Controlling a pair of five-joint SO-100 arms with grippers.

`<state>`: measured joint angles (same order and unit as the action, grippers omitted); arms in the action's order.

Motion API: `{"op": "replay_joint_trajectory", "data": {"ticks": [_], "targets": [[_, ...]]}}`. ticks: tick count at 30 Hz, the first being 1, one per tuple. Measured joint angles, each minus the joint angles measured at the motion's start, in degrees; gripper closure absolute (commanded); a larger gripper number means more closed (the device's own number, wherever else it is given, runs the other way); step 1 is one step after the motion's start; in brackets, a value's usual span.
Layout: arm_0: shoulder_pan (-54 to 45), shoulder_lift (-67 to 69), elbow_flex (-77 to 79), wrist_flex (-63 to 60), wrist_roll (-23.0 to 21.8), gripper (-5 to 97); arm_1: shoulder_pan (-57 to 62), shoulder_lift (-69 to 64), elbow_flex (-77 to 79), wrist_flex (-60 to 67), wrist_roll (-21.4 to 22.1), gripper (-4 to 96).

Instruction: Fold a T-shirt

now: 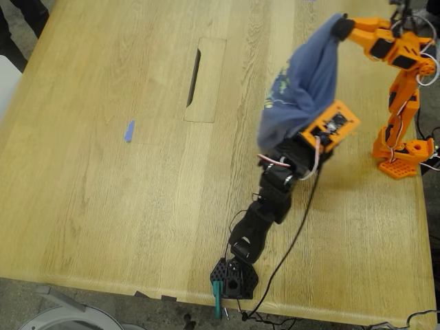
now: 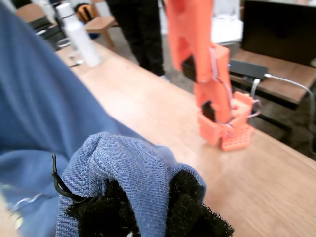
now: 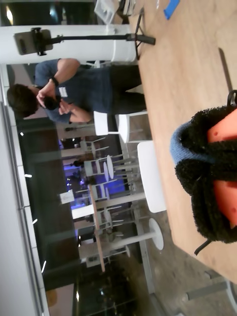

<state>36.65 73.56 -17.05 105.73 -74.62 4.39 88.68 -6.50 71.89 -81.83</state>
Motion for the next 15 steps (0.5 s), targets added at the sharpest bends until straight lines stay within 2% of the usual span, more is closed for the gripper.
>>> {"op": "replay_joint_trajectory", "data": {"ticks": [5,9,15], "targets": [[-3.60,0.00,0.00,0.00,-0.35,92,1.32,-2.20,0.00,-2.64,0.00,90.6],[-4.75,1.23,0.00,-0.70,-0.18,92,3.16,-2.46,0.09,-9.32,-0.09,90.6],[-5.19,3.16,0.00,-14.24,1.93,92,3.69,-2.46,0.00,-21.97,-1.41,90.5]]}}
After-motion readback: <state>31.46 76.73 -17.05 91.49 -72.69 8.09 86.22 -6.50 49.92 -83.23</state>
